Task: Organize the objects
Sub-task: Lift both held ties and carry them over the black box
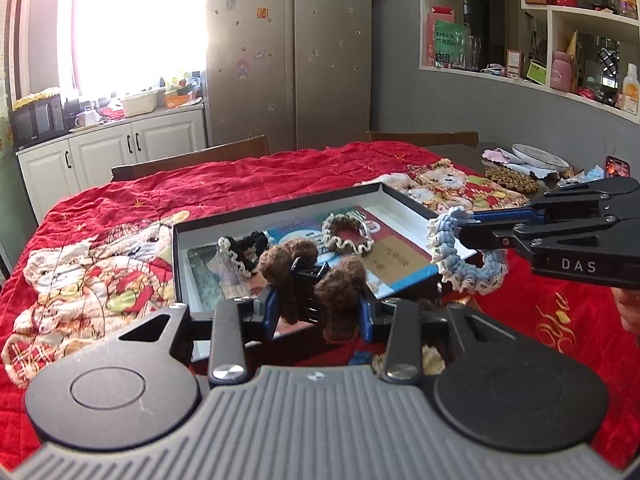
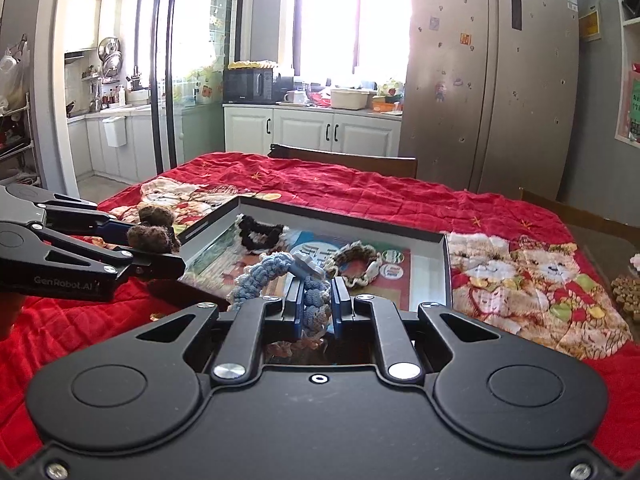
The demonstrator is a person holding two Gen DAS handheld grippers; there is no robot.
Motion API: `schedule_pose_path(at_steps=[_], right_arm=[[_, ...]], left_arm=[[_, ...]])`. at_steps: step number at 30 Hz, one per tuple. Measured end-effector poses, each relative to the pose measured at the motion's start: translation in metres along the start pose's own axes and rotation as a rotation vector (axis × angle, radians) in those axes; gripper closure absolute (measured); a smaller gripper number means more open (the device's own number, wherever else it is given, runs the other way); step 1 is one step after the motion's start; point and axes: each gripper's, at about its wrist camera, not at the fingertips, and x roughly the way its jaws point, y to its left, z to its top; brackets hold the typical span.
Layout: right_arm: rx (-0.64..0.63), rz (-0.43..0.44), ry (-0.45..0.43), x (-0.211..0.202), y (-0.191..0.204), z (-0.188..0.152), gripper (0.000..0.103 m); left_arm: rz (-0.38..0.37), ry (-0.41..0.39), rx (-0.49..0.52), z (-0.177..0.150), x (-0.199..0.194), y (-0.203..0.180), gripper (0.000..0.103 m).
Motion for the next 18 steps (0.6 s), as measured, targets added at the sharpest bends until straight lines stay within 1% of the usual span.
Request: schedule_pose_path(at_steps=[10,18], right_arm=[[0.021,-0.038,-0.021,0.024,-0.012,0.02,0.089],[0.041,-0.089,-0.015,0.055,-0.031,0.034,0.089]], left_arm=[[0.001,-0.002,-0.021,0.018,0.026,0.006,0.061],[0.011,-0.002,-0.039,0.035,0.053,0.008,0.061]])
